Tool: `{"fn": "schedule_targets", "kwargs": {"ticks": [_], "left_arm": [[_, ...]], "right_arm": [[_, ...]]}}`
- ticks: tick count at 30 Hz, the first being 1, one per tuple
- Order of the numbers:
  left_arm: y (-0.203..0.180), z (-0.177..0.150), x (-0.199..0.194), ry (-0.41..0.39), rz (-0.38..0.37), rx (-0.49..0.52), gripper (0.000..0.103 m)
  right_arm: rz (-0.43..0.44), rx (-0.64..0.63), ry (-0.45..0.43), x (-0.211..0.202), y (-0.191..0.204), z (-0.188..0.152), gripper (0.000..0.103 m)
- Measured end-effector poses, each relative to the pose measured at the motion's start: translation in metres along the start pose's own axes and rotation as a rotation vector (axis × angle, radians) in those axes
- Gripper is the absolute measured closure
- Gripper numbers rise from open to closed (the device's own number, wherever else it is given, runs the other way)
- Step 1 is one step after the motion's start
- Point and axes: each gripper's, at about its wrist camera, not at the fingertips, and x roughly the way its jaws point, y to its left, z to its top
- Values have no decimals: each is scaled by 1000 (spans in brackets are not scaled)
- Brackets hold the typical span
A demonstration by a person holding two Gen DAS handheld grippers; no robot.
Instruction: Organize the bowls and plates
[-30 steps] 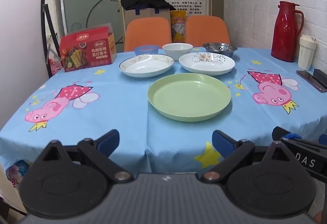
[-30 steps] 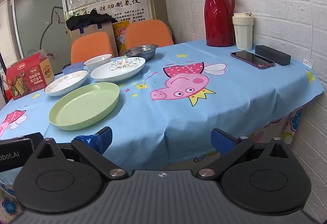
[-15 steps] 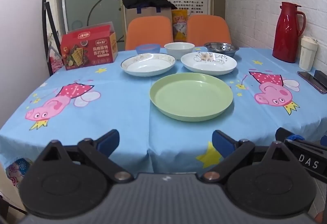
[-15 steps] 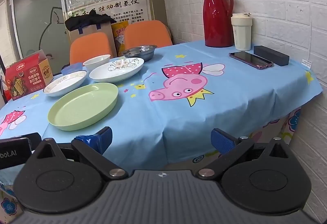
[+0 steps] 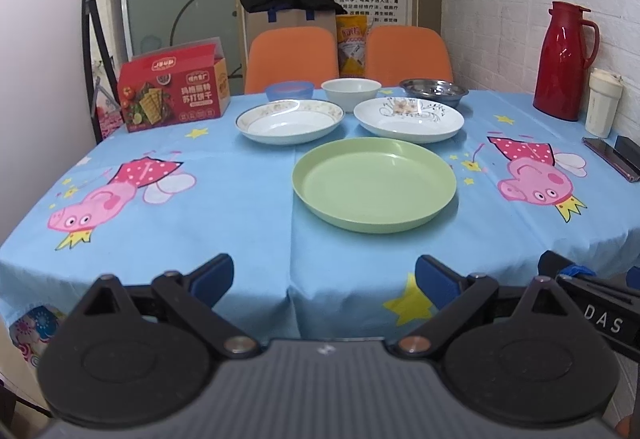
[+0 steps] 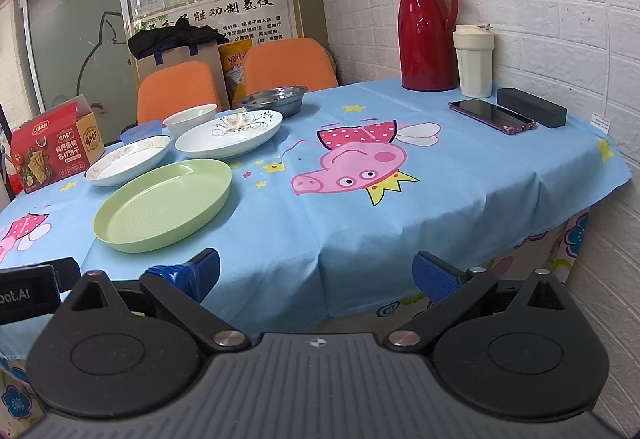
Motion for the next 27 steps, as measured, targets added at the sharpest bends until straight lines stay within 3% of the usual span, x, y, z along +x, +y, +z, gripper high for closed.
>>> {"fn": "schedule_targets", "kwargs": {"ticks": [27], "left_arm": [[3,2,1,11,3,-16,7]], "right_arm": [[-3,-11,-10,-3,1,0,12]]}}
